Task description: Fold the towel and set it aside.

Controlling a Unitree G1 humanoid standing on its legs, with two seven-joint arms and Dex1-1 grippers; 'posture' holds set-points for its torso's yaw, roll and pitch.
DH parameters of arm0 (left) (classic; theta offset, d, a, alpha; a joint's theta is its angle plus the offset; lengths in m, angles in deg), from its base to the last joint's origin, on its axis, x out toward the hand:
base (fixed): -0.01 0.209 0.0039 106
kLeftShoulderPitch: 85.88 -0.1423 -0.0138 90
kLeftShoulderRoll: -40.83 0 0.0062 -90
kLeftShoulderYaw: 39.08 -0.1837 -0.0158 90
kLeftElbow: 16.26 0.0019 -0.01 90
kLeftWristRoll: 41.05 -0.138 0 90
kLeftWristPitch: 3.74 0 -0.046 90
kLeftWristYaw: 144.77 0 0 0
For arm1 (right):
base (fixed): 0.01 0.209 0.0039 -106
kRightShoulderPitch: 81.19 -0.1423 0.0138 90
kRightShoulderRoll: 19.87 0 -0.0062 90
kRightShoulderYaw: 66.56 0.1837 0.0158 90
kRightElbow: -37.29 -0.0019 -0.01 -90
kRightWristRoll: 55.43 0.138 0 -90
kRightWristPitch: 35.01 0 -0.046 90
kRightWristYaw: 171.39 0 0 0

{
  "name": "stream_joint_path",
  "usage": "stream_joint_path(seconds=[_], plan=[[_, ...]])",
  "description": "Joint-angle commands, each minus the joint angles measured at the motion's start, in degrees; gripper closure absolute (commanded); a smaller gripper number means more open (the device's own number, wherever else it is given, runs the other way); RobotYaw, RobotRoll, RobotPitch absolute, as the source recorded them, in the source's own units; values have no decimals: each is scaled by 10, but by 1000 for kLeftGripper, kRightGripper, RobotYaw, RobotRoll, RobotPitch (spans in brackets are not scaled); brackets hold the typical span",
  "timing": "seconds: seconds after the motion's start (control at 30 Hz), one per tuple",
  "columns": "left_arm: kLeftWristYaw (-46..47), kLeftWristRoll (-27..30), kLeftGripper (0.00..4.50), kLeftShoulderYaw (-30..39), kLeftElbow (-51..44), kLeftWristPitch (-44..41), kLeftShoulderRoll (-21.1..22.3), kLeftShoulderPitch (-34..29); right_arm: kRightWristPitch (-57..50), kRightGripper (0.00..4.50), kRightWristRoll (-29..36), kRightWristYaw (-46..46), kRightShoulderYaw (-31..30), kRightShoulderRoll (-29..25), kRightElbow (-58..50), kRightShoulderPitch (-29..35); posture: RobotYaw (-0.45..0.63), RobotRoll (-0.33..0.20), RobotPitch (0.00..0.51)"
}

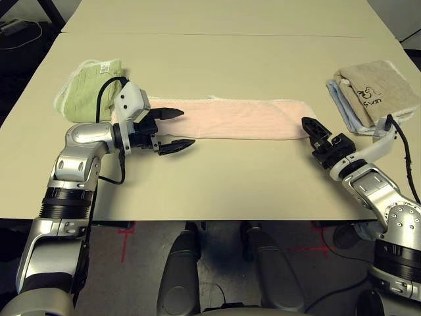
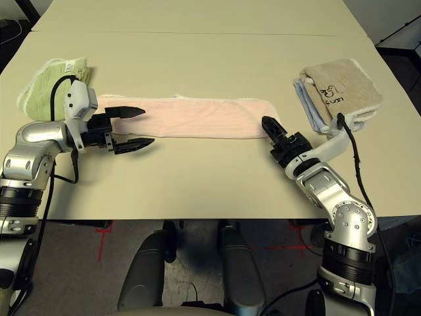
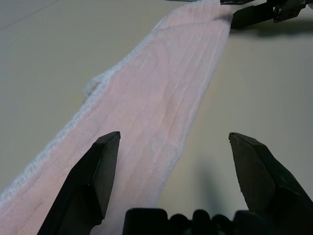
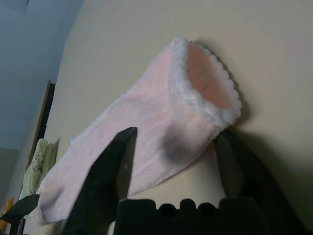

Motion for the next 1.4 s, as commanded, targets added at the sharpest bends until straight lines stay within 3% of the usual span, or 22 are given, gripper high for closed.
stream_joint_path(seconds=[0.03,0.2,0.23,0.67,1.03,1.4], plan=[[-1,-5,0,-4,-10,1,7,-8,2,2186,-7,-3,2,1,9,5,40,0,252],[-2,-5,0,-3,-10,0,9,-10,2,4224,-12,1,1,4,6,9,38,0,251],[-2,-5,0,-3,-10,-1,10,-10,1,4433,-13,2,1,5,5,10,38,0,251],[-3,-5,0,-7,-8,-2,8,-7,2,4433,-32,25,-3,-4,-4,15,29,0,244],[6,-5,0,-5,-12,-3,6,-10,19,4433,-163,141,-84,-68,-27,1,32,0,241],[10,-4,0,-6,-16,-5,7,-14,49,4433,-251,237,-143,-72,-45,-28,34,0,237]])
